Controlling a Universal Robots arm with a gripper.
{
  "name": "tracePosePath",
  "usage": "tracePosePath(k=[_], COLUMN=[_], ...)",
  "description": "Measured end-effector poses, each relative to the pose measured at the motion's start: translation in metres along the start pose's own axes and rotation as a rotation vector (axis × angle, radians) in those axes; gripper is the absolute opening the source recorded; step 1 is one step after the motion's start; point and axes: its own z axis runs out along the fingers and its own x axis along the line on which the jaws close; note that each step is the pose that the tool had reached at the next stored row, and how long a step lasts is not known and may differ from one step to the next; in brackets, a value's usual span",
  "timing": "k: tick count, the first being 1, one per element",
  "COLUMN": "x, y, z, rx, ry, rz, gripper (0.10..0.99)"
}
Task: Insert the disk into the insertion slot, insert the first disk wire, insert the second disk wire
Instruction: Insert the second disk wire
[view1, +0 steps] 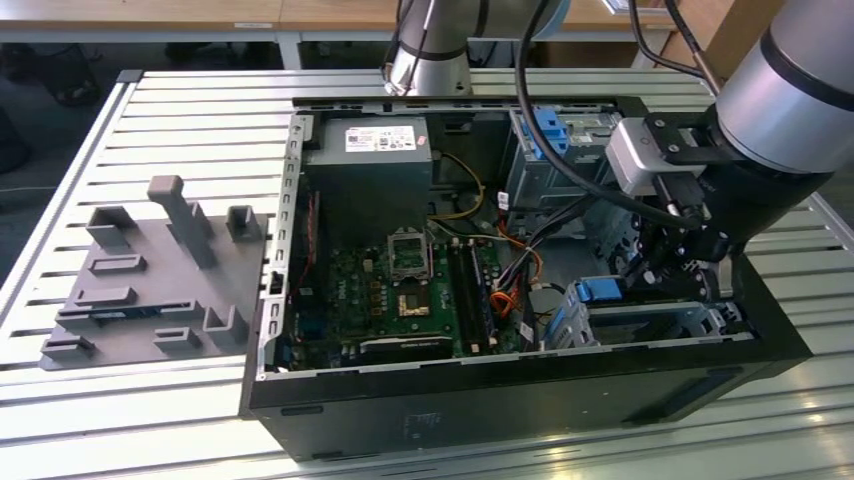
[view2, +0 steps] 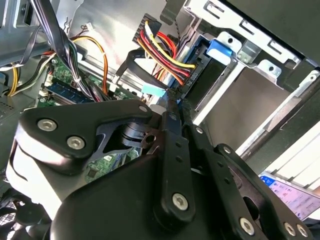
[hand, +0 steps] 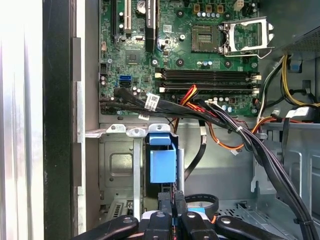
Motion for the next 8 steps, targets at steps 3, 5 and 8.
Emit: tracePosePath(k=[3, 5, 8], x=[0.0000, 0.0000, 0.0000], y=[0.0000, 0.0000, 0.0000], z=[0.0002, 0.0004, 0.0004], rx=[0.000, 0.000, 0.000], ry=[-0.0001, -0.0005, -0.0007], rz=[0.000, 0.000, 0.000], gripper=[0.149, 0.149, 0.161])
